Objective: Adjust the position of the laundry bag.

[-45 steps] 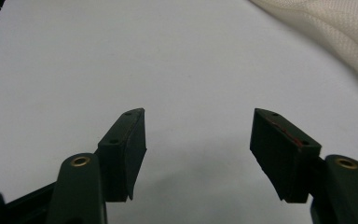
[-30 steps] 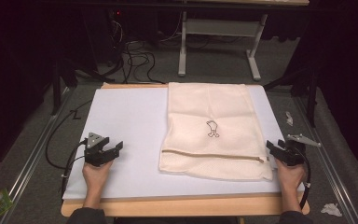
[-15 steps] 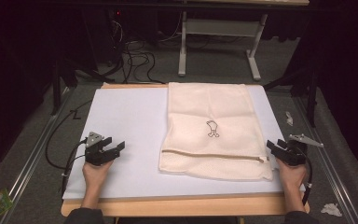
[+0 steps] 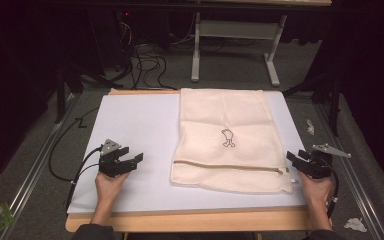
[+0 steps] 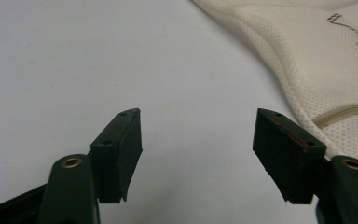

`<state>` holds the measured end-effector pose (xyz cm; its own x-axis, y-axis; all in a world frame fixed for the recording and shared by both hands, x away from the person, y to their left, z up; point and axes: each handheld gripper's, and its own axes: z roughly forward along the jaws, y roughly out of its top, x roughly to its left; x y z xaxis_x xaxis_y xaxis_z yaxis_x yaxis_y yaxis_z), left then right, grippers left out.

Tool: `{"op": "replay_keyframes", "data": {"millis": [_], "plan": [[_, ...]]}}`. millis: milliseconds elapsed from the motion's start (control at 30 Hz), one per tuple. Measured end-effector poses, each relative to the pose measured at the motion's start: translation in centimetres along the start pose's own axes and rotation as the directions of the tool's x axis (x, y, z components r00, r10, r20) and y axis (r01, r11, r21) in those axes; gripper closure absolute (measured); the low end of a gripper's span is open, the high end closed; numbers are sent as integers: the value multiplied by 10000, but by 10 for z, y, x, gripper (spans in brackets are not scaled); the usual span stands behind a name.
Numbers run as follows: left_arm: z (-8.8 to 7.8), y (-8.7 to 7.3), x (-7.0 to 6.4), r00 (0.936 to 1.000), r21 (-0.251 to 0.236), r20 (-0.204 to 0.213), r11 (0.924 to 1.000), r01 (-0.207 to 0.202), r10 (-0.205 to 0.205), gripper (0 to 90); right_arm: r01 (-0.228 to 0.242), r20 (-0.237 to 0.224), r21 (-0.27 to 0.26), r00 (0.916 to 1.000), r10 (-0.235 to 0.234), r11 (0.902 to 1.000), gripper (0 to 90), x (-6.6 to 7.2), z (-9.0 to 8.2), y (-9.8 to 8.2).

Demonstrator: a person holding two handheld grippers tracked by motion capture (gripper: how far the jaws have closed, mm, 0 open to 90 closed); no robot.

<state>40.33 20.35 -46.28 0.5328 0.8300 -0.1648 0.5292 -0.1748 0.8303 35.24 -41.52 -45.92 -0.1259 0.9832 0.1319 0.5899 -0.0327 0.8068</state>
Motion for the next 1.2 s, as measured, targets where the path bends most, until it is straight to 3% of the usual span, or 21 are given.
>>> {"op": "replay_keyframes", "data": {"millis": [200, 367, 800, 967, 1200], "plan": [[3, 4, -8, 9997, 242, 215, 9997, -101, 95, 338, 88, -248, 38, 9997, -87, 10000, 475, 4, -3, 0], [7, 6, -17, 9988, 495, 482, 9987, -127, 103, 340, -137, -845, 133, 9963, 147, 9998, 479, 10, -8, 1], [23, 21, -44, 9937, 789, 1078, 9961, -407, 320, 336, 87, -918, 315, 9958, -58, 9995, 548, 15, -6, 1], [33, 28, -58, 9902, 1173, 1348, 9917, -536, 376, 327, 258, -959, 545, 9952, -205, 9982, 559, 18, -1, 1], [47, 38, -74, 9876, 1335, 1478, 9884, -723, 522, 320, 192, -987, 903, 9951, -103, 9957, 553, 20, 3, 4]]}}
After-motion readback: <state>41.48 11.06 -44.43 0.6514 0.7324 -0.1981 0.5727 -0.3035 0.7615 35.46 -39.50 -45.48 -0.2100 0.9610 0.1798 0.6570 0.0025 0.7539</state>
